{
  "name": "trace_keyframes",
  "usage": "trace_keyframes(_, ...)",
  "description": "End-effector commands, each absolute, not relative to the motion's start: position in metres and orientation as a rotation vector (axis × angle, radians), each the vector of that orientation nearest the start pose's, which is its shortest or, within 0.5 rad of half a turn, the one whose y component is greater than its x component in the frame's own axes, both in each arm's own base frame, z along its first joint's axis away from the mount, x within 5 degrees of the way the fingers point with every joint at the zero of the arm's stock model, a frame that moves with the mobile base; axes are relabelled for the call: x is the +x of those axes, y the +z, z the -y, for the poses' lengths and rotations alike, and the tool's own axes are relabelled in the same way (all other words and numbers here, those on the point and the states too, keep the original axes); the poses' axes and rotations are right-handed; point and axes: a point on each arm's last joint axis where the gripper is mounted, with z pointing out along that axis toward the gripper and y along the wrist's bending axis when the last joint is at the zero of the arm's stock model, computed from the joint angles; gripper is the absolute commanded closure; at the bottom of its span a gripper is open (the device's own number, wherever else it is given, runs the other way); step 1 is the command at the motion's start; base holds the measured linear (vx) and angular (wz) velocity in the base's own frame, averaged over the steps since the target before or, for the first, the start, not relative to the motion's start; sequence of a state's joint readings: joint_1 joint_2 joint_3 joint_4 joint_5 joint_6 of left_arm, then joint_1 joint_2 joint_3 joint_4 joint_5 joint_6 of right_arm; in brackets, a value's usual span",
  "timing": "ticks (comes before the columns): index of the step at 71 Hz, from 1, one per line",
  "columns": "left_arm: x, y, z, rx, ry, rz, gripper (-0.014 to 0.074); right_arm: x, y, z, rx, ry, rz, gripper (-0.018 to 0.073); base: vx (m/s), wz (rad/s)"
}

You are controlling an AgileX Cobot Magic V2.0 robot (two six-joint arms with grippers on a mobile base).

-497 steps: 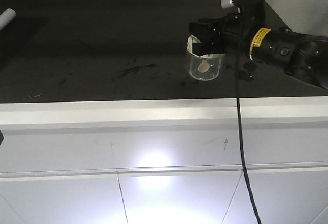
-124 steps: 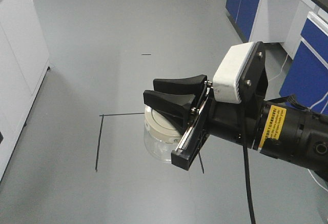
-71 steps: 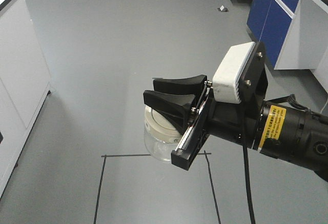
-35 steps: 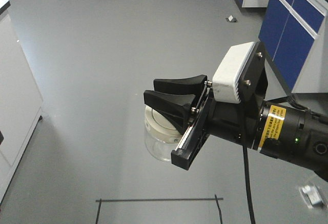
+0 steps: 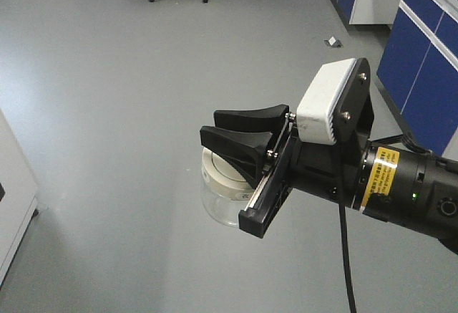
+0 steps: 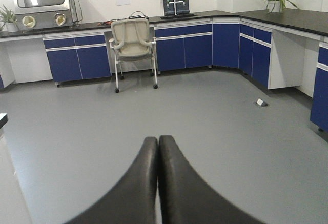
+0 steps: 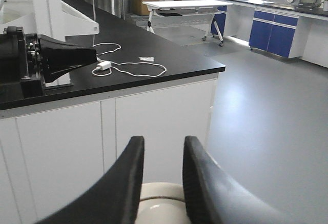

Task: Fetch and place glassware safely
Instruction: 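Keep holding the jar while the base drives across the lab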

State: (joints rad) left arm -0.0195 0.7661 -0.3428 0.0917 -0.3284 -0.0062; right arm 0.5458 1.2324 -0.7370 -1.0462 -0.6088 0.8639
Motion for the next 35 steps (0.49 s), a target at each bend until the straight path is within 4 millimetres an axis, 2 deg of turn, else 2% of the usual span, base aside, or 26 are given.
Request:
trace_keyframes(1, 0.1591, 0.2993, 0.0071, 0.094, 0.007, -1.479, 0.0603, 0.1938, 0.3393, -0.1725, -0.862, 0.82, -1.331, 0.0559, 0.54, -0.02)
trace_keyframes(35, 0.1591, 0.2994, 0.0071, 0.094, 0.007, -1.479, 0.0603, 0.1938, 0.3393, -0.1725, -0.862, 0.82, -1.331, 0.0559, 0.56, -0.01)
